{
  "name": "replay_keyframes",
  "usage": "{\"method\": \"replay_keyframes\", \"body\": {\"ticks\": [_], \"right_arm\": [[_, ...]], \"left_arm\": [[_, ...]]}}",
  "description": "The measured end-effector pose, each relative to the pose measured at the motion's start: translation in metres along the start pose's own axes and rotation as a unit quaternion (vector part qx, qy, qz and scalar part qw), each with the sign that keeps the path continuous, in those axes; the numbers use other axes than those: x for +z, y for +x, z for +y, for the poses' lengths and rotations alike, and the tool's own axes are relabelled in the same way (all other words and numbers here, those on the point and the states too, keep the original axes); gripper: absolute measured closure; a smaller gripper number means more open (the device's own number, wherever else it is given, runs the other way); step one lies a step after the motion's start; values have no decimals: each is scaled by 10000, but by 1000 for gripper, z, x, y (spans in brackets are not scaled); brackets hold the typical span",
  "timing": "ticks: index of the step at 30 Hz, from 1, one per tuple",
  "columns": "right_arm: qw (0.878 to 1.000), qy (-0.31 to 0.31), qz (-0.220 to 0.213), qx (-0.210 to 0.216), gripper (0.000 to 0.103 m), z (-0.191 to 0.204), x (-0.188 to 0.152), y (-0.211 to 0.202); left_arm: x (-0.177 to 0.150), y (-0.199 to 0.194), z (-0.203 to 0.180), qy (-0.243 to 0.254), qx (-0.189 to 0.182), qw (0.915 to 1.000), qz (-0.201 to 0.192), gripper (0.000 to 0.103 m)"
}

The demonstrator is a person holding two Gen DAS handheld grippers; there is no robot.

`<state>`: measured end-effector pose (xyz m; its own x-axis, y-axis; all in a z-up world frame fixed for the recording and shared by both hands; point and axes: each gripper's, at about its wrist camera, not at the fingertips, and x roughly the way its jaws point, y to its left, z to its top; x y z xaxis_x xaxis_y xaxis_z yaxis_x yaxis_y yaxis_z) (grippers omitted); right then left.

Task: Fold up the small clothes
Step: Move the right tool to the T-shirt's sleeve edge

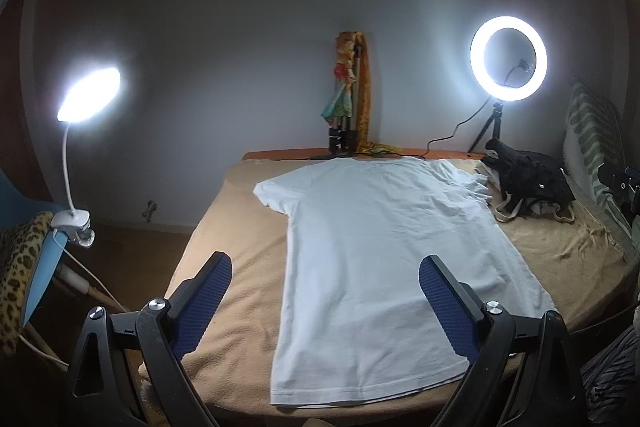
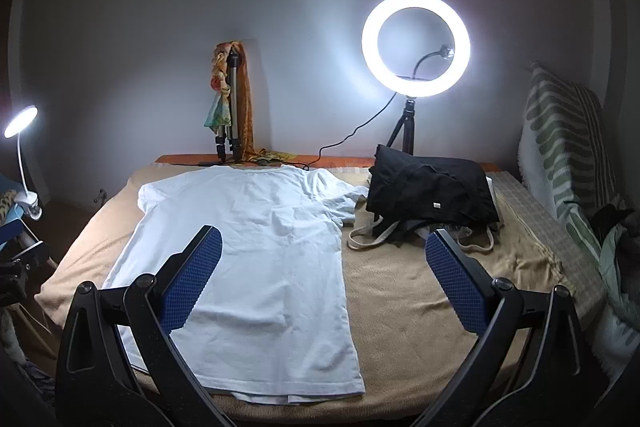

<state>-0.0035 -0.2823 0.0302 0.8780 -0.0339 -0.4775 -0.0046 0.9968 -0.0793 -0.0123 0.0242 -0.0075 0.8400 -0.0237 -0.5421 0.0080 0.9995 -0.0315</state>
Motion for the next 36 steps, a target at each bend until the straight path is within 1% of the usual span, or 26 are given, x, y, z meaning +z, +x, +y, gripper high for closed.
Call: {"method": "replay_keyframes", "body": {"ticks": [1,2,3,4,6,8,10,11,12,14,16,17,18,20,21,23,25,26,28,30,33,36], "right_arm": [[9999,-44,33,100,0,3,2,4],[9993,-105,105,340,0,7,6,13],[9987,-130,144,476,0,9,8,18],[9970,-179,226,719,0,15,14,30],[9938,-268,335,1029,0,24,22,45],[9880,-415,513,1395,0,40,33,66],[9832,-545,740,1577,0,53,43,83],[9797,-586,888,1698,0,63,51,94],[9767,-583,1014,1798,0,71,58,103],[9694,-494,1248,2057,0,90,74,122],[9631,-430,1379,2273,0,106,84,136],[9573,-434,1476,2446,0,122,92,146],[9544,-463,1528,2522,0,133,95,152],[9487,-602,1645,2633,2,161,102,170],[9470,-683,1685,2650,5,173,104,178],[9431,-873,1769,2677,9,200,107,198],[9386,-954,1881,2731,11,218,109,216],[9353,-984,1993,2754,13,233,109,232],[9303,-1004,2153,2793,14,250,108,252],[9248,-1057,2326,2820,17,273,105,279],[9177,-1107,2541,2845,17,302,99,311],[9108,-1141,2802,2809,17,331,85,347]], "left_arm": [[-2,3,5,-49,29,10000,60,7],[-5,5,10,-108,41,9999,126,8],[-8,8,15,-182,23,9996,201,12],[-12,11,21,-275,-9,9992,302,16],[-20,20,32,-491,-184,9970,568,30],[-31,27,43,-671,-272,9942,796,35],[-47,31,52,-832,-226,9921,909,40],[-54,34,55,-888,-210,9910,977,49],[-60,36,57,-939,-201,9897,1059,59],[-71,44,63,-1081,-235,9862,1229,66],[-79,49,67,-1209,-291,9835,1313,67],[-84,52,70,-1260,-333,9820,1367,68],[-87,55,72,-1291,-372,9807,1423,69],[-92,62,74,-1337,-496,9771,1577,71],[-94,65,74,-1368,-541,9755,1637,71],[-97,70,78,-1503,-673,9714,1713,72],[-101,75,78,-1540,-706,9693,1784,72],[-103,78,79,-1558,-725,9678,1838,72],[-107,83,80,-1595,-814,9646,1935,72],[-110,88,80,-1591,-838,9633,1991,72],[-115,94,78,-1585,-925,9606,2086,72],[-118,101,78,-1604,-992,9571,2199,72]]}}
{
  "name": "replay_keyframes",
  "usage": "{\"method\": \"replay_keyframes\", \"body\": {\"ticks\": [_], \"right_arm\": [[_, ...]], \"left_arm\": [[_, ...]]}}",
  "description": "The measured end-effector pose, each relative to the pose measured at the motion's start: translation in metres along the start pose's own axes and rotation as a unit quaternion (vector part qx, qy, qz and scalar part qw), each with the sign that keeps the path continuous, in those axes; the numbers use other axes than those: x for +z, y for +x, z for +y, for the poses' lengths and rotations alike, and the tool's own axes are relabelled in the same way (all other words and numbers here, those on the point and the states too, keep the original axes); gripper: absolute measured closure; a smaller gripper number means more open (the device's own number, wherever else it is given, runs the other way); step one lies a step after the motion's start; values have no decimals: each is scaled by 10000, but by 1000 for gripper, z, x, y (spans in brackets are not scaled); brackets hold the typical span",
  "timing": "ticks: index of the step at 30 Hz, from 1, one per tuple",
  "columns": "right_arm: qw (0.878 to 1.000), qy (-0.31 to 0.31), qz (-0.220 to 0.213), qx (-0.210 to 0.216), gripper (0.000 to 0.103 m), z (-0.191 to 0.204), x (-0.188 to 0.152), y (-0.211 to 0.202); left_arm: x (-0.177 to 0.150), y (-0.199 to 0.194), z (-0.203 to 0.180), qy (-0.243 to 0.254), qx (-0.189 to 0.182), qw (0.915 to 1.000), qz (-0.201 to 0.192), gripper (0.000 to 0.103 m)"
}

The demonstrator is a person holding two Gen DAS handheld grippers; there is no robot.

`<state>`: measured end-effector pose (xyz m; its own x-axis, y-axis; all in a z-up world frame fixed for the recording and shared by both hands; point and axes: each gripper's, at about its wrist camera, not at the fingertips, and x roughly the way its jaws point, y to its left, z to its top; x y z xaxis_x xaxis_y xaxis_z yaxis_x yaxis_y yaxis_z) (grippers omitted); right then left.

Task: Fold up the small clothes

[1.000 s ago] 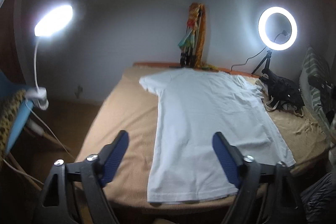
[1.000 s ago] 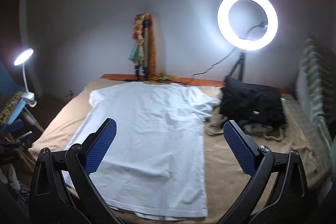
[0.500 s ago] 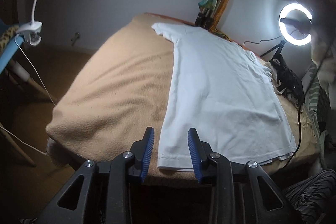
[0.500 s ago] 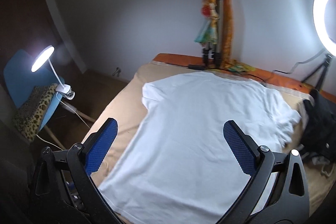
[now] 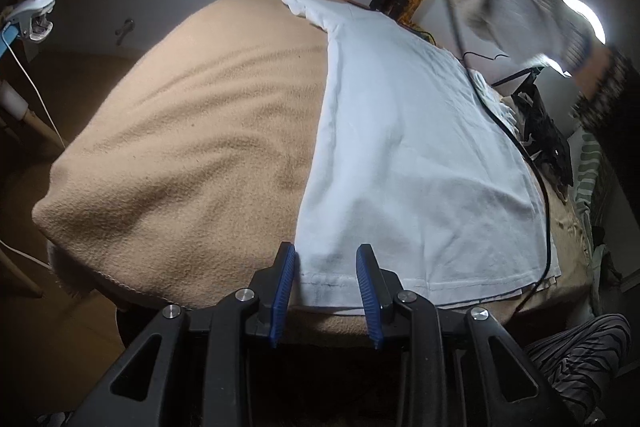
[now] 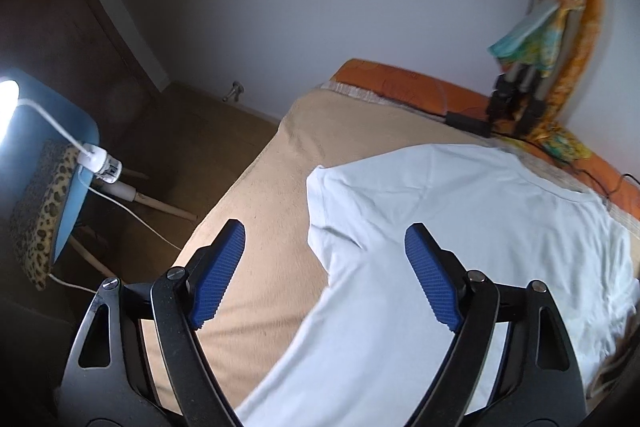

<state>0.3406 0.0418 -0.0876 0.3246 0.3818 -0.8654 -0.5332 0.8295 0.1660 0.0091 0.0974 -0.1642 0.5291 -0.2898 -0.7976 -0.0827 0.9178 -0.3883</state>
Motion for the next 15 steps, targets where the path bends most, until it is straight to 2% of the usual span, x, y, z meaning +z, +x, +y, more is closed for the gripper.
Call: {"method": "replay_keyframes", "body": {"ticks": [8,13,15], "right_arm": [[9987,-66,464,-201,17,6,23,96],[9964,-343,689,-366,17,9,21,121],[9946,-451,785,-508,17,8,18,128]], "left_arm": [[7,12,-2,-117,-96,9998,94,72],[6,12,-8,12,1,10000,60,72],[4,10,-9,14,48,10000,30,67]]}}
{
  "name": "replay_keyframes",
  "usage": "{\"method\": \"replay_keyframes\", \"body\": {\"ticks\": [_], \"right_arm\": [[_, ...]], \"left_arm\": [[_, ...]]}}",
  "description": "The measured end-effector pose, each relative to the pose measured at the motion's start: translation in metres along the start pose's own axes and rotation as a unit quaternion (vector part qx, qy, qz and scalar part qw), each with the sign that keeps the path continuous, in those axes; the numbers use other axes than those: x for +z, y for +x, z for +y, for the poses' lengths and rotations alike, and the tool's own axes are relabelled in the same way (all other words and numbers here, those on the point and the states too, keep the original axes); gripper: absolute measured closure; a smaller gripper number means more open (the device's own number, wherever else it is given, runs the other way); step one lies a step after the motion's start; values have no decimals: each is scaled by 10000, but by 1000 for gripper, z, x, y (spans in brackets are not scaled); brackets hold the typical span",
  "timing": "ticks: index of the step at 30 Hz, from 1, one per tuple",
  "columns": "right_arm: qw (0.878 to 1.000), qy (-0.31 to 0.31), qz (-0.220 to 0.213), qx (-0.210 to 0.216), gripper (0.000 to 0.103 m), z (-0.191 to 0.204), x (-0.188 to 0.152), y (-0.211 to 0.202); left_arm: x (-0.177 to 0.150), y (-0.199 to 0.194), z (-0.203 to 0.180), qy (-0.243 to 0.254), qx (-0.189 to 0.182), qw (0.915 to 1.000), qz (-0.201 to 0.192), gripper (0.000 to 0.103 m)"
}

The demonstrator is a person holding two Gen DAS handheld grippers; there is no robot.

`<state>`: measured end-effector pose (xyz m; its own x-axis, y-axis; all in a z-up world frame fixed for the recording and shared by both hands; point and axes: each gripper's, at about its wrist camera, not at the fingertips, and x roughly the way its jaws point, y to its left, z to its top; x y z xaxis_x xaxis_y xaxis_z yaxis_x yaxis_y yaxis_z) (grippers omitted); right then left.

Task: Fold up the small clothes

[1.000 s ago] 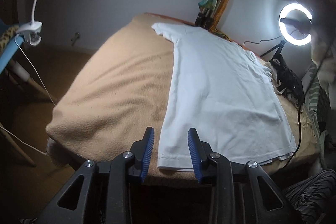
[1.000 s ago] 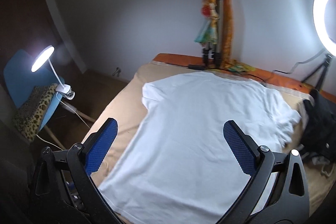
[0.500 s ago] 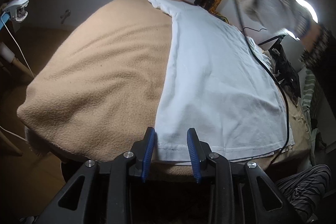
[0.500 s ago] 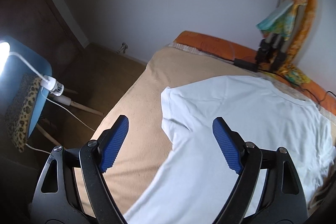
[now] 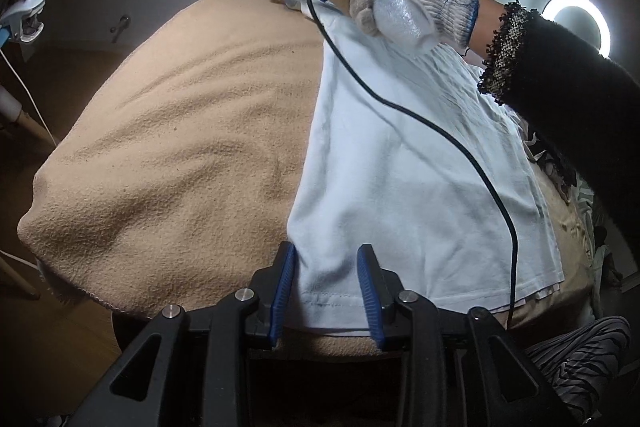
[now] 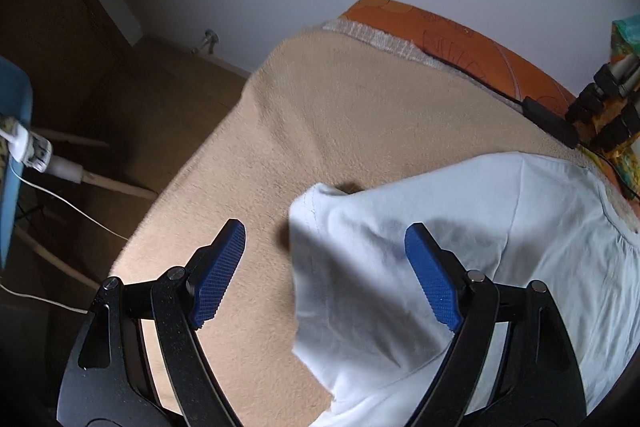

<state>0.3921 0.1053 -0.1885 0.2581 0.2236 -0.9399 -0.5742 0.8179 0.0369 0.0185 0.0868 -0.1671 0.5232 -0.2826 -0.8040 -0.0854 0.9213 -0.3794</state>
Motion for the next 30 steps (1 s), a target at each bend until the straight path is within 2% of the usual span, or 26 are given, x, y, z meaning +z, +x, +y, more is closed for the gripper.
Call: {"method": "replay_keyframes", "body": {"ticks": [2,3,7,10,12,13,17,19,26,30], "right_arm": [[9999,-104,54,-115,19,-2,-3,5],[9998,-140,58,-147,23,-2,-4,5],[9994,-262,68,-222,36,-7,-3,2],[9992,-300,66,-239,60,-10,-2,-2],[9992,-316,42,-229,84,-12,2,-4],[9993,-294,36,-229,88,-14,3,-6],[9993,-281,-80,-252,94,-19,10,-8],[9990,-301,-173,-285,95,-21,9,-18],[9987,-86,-467,-162,96,-47,14,-49],[9979,5,-640,-58,96,-66,8,-69]], "left_arm": [[-3,-1,-4,13,20,10000,-11,62],[-2,0,-5,48,15,10000,-19,59],[-2,1,-3,79,92,9999,-67,58],[-2,2,-1,103,117,9998,-112,62],[-2,3,-4,249,218,9993,-167,74],[-2,4,-5,321,221,9991,-159,78],[0,6,-4,202,-197,9996,-37,102],[0,3,-8,190,-442,9988,-55,102],[4,-14,-25,481,-906,9945,-228,102],[6,-19,-40,658,-1044,9921,-246,102]]}}
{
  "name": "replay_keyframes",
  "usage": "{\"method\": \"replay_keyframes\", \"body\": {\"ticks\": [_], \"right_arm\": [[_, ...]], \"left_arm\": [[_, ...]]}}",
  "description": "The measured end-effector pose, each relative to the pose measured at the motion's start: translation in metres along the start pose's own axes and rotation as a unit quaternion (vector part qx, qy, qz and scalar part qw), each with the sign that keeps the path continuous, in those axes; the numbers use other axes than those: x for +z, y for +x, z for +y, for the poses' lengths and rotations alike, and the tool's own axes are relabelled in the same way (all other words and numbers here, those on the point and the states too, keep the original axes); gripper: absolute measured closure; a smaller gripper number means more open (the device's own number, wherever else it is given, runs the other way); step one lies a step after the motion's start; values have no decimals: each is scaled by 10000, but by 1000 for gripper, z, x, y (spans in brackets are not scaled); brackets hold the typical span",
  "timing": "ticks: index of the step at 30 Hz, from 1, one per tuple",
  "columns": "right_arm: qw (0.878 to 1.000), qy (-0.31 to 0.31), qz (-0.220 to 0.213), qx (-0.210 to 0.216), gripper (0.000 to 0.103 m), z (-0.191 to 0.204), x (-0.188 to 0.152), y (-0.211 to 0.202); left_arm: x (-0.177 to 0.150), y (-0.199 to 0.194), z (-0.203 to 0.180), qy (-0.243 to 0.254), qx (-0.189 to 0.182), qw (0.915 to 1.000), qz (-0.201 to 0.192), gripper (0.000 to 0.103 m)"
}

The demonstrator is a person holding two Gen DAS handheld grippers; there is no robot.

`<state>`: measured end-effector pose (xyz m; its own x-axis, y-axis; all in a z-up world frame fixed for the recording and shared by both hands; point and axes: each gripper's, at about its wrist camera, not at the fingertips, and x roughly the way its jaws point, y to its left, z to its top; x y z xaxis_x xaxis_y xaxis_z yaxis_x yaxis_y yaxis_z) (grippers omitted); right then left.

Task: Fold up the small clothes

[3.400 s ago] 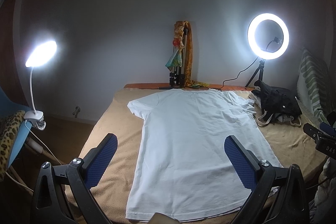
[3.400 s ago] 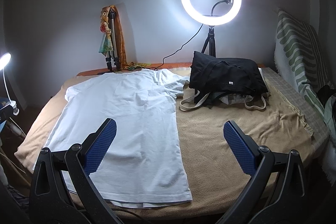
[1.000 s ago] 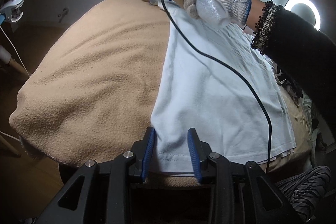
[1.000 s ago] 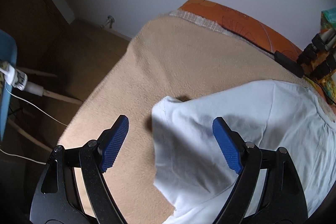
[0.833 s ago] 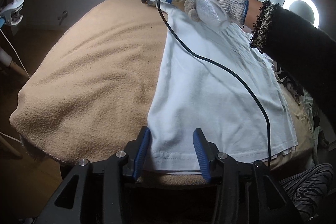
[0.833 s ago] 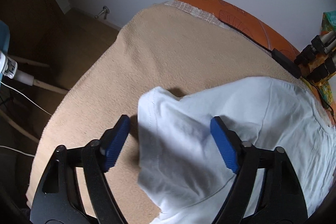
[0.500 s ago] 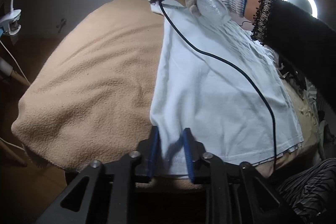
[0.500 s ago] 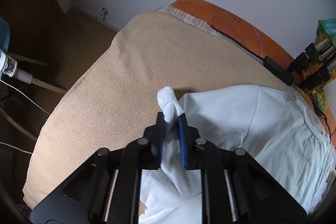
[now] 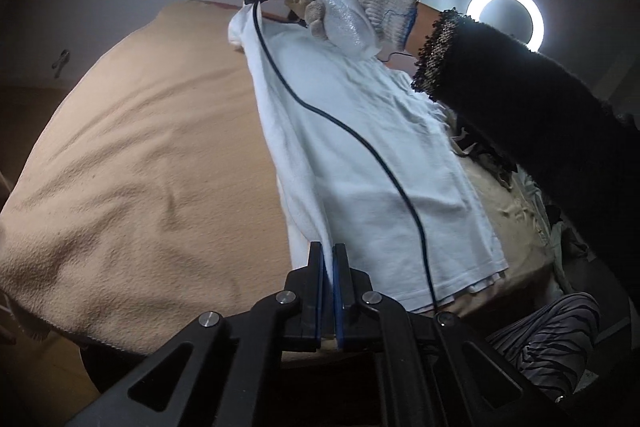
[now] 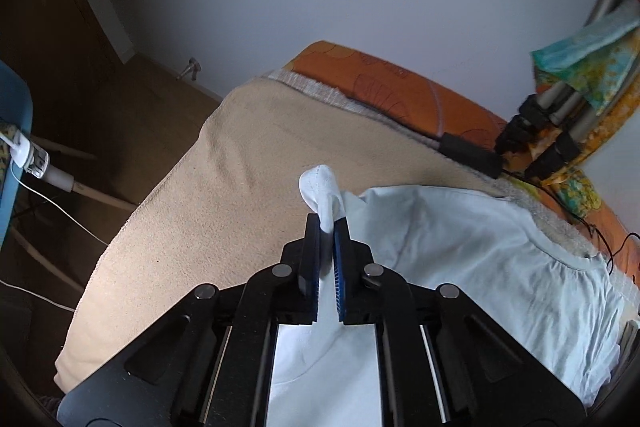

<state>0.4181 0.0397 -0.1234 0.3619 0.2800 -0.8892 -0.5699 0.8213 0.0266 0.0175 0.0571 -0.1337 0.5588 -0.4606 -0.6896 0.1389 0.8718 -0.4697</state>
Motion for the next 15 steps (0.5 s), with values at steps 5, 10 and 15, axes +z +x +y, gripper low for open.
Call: {"method": "replay_keyframes", "body": {"ticks": [5,10,15], "right_arm": [[9991,233,-299,193,96,-36,-10,-27],[9957,732,-506,264,96,-96,-39,-51],[9918,1242,-237,157,93,-163,-69,-50]], "left_arm": [[6,8,-26,304,-62,9995,63,102],[9,29,-59,671,-165,9972,294,102],[3,56,-90,1135,-177,9916,590,102]]}}
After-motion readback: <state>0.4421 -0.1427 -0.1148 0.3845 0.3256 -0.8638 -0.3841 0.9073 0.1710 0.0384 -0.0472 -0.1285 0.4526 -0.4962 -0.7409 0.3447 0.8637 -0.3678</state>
